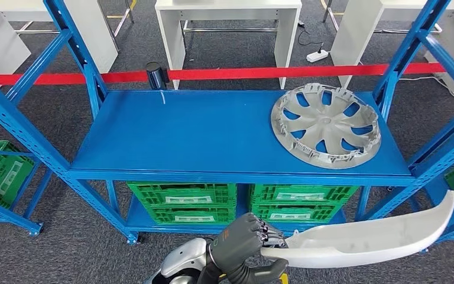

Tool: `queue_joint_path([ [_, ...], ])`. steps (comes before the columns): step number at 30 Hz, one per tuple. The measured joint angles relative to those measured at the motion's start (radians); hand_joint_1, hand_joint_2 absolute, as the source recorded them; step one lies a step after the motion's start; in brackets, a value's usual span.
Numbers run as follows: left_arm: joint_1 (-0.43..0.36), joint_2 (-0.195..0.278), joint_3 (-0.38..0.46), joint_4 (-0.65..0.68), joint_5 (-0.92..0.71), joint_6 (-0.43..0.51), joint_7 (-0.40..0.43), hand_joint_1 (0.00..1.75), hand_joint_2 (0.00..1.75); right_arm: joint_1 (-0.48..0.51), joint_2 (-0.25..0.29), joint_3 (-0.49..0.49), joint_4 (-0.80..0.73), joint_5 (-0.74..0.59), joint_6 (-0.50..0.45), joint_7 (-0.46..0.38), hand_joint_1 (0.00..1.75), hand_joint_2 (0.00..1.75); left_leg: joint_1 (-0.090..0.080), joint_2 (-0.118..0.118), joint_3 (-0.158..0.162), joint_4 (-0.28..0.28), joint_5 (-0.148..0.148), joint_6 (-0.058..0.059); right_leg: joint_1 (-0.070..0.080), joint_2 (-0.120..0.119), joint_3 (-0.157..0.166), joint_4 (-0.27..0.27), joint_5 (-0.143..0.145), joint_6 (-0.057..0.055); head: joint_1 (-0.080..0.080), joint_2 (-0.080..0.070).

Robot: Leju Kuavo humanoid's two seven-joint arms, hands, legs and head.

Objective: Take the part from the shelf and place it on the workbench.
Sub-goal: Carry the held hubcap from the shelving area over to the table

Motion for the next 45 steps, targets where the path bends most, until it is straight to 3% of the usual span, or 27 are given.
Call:
queue_joint_path([
  [2,-0.001,0.0,-0.001,0.0,0.007,-0.002,0.0,1.75,1.75,0.0,0.0,0.0,0.0,0.001,0.0,-0.001,0.0,0.0,0.001,-0.001,-0.008,0.011,-0.008,-0.012,-0.004,-0.001,-0.007,-0.006,0.008,-0.016,-0.002,0.0],
  [3,-0.001,0.0,-0.001,0.0,0.009,-0.003,0.0,1.75,1.75,0.0,0.0,0.0,0.0,0.002,-0.001,-0.001,0.0,0.0,0.002,-0.002,-0.018,0.032,-0.027,-0.018,-0.006,-0.002,-0.011,-0.008,0.013,-0.023,-0.004,0.0],
  [6,-0.001,0.002,-0.001,0.002,0.016,-0.003,0.0,1.75,1.75,0.0,0.0,0.0,0.0,0.005,-0.001,-0.001,0.0,0.0,0.007,-0.002,-0.081,0.204,-0.137,-0.032,-0.006,-0.004,-0.031,-0.009,0.029,-0.031,-0.011,0.0],
  [7,0.0,0.002,-0.001,0.004,0.018,-0.003,0.0,1.75,1.75,0.001,-0.001,0.0,0.0,0.003,-0.001,-0.001,0.0,0.0,0.008,-0.002,-0.097,0.255,-0.157,-0.034,-0.005,-0.005,-0.039,-0.008,0.035,-0.031,-0.011,0.0],
  [8,0.001,0.003,-0.001,0.006,0.019,-0.003,0.0,1.75,1.75,0.001,-0.001,0.0,0.0,0.001,-0.001,-0.001,0.0,0.0,0.008,-0.002,-0.095,0.27,-0.156,-0.035,-0.005,-0.006,-0.046,-0.007,0.04,-0.03,-0.012,0.0],
  [9,0.001,0.003,-0.001,0.008,0.021,-0.003,0.0,1.75,1.75,0.001,-0.001,0.0,0.0,-0.001,-0.001,-0.001,0.0,0.0,0.008,-0.002,-0.074,0.245,-0.138,-0.033,-0.005,-0.006,-0.051,-0.007,0.044,-0.028,-0.012,0.0],
  [12,-0.001,0.003,-0.003,0.01,0.023,-0.003,0.0,1.75,1.75,0.002,-0.001,0.0,0.0,-0.004,-0.001,-0.001,0.0,0.0,0.005,-0.003,0.051,0.041,-0.067,-0.02,-0.004,-0.005,-0.059,-0.008,0.057,-0.018,-0.013,0.0],
  [14,-0.002,0.002,-0.005,0.01,0.023,-0.003,-0.001,1.75,1.75,0.002,-0.001,0.0,0.0,-0.004,-0.001,-0.001,0.0,0.0,-0.001,-0.003,0.083,-0.023,-0.055,-0.01,-0.005,-0.005,-0.062,-0.009,0.066,-0.005,-0.014,0.0],
  [17,-0.002,0.001,-0.007,0.01,0.023,-0.003,-0.001,1.75,1.75,0.002,-0.002,0.0,0.0,-0.005,-0.001,-0.001,0.0,0.0,0.0,-0.001,0.073,-0.034,-0.037,0.011,-0.005,-0.005,-0.068,-0.008,0.071,0.013,-0.014,0.0],
  [19,-0.003,0.0,-0.007,0.01,0.024,-0.003,-0.002,1.75,1.75,0.002,-0.002,0.0,0.0,-0.005,-0.001,-0.001,0.0,0.0,0.005,0.001,0.061,-0.042,-0.02,0.025,-0.005,-0.004,-0.097,0.053,0.021,0.022,-0.008,0.0],
  [21,-0.004,-0.001,-0.007,0.012,0.024,-0.003,-0.002,1.75,1.75,0.002,-0.002,0.0,0.0,-0.004,-0.001,-0.001,0.0,0.0,0.004,0.003,0.042,-0.039,-0.007,0.031,-0.005,-0.004,-0.146,0.177,-0.059,0.028,-0.002,0.0],
  [23,-0.003,0.0,-0.007,0.015,0.025,-0.003,-0.002,1.75,1.75,0.003,-0.002,0.0,0.0,-0.004,-0.001,-0.001,0.0,0.0,0.002,0.004,0.021,-0.031,0.002,0.032,-0.005,-0.004,-0.164,0.252,-0.09,0.031,-0.001,0.0],
  [24,-0.003,0.0,-0.007,0.017,0.026,-0.003,-0.002,1.75,1.75,0.004,-0.002,0.0,0.0,-0.005,-0.001,-0.001,0.0,0.0,0.002,0.005,0.012,-0.025,0.005,0.03,-0.005,-0.004,-0.145,0.237,-0.079,0.031,0.0,0.0],
  [27,-0.003,-0.001,-0.007,0.019,0.03,-0.005,-0.004,1.75,1.75,0.001,-0.003,0.0,0.0,-0.007,-0.001,-0.001,0.0,0.0,0.002,0.004,-0.01,-0.004,0.011,0.022,-0.003,-0.004,-0.025,0.05,-0.018,0.023,0.002,0.0],
  [28,-0.004,-0.001,-0.007,0.019,0.032,-0.006,-0.005,1.75,1.75,0.001,-0.003,0.0,0.0,-0.008,-0.001,-0.001,0.0,0.0,0.0,0.004,-0.014,0.001,0.013,0.017,-0.002,-0.003,-0.002,0.009,-0.008,0.016,0.002,0.0],
  [32,-0.005,0.0,-0.008,0.022,0.036,-0.012,-0.009,1.75,1.75,0.002,-0.003,-0.003,0.0,-0.01,-0.001,-0.002,0.0,0.0,0.001,0.002,-0.022,0.003,0.022,-0.009,0.002,-0.004,-0.004,-0.01,0.012,-0.012,0.001,0.0],
  [34,-0.006,0.0,-0.009,0.024,0.037,-0.013,-0.009,1.75,1.75,0.001,-0.002,-0.004,0.0,-0.009,-0.001,-0.004,0.0,0.0,0.003,0.0,-0.045,0.05,-0.02,-0.021,-0.002,-0.006,-0.014,-0.015,0.026,-0.025,-0.004,0.0],
  [36,-0.006,0.001,-0.01,0.027,0.039,-0.013,-0.009,1.75,1.75,0.001,-0.002,-0.004,0.0,-0.008,-0.001,-0.003,0.0,0.0,0.006,0.0,-0.091,0.173,-0.101,-0.029,-0.003,-0.007,-0.03,-0.015,0.038,-0.03,-0.009,0.0],
  [38,-0.006,0.002,-0.01,0.03,0.039,-0.014,-0.009,1.75,1.75,0.003,-0.003,-0.005,0.0,-0.007,-0.001,-0.002,0.0,0.0,0.008,0.0,-0.118,0.269,-0.146,-0.033,-0.002,-0.008,-0.048,-0.013,0.05,-0.029,-0.011,0.0],
  [39,-0.005,0.002,-0.011,0.031,0.039,-0.014,-0.009,1.75,1.75,0.003,-0.003,-0.005,0.0,-0.007,-0.001,-0.001,0.0,0.0,0.008,0.0,-0.106,0.266,-0.14,-0.032,-0.002,-0.008,-0.056,-0.012,0.056,-0.028,-0.012,0.0],
  [40,-0.005,0.002,-0.011,0.032,0.039,-0.014,-0.009,1.75,1.75,0.003,-0.003,-0.005,0.0,-0.007,-0.001,-0.001,0.0,0.0,0.008,0.0,-0.072,0.22,-0.119,-0.03,-0.002,-0.008,-0.063,-0.012,0.061,-0.026,-0.012,0.0],
  [42,-0.007,0.001,-0.012,0.033,0.039,-0.014,-0.009,1.75,1.75,0.003,-0.003,-0.005,0.0,-0.006,-0.001,-0.001,0.0,0.0,0.007,0.0,0.022,0.073,-0.074,-0.02,-0.001,-0.007,-0.072,-0.01,0.071,-0.019,-0.013,0.0],
  [43,-0.008,0.001,-0.012,0.033,0.039,-0.014,-0.009,1.75,1.75,0.003,-0.003,-0.005,0.0,-0.006,-0.001,-0.001,0.0,0.0,0.004,0.0,0.055,0.016,-0.061,-0.014,-0.001,-0.007,-0.074,-0.01,0.076,-0.013,-0.013,0.0],
  [45,-0.009,0.0,-0.013,0.033,0.04,-0.014,-0.01,1.75,1.75,0.002,-0.003,-0.005,0.0,-0.005,-0.001,-0.001,0.0,0.0,-0.002,-0.001,0.071,-0.023,-0.054,-0.001,0.0,-0.008,-0.075,-0.012,0.085,0.0,-0.012,0.0],
])
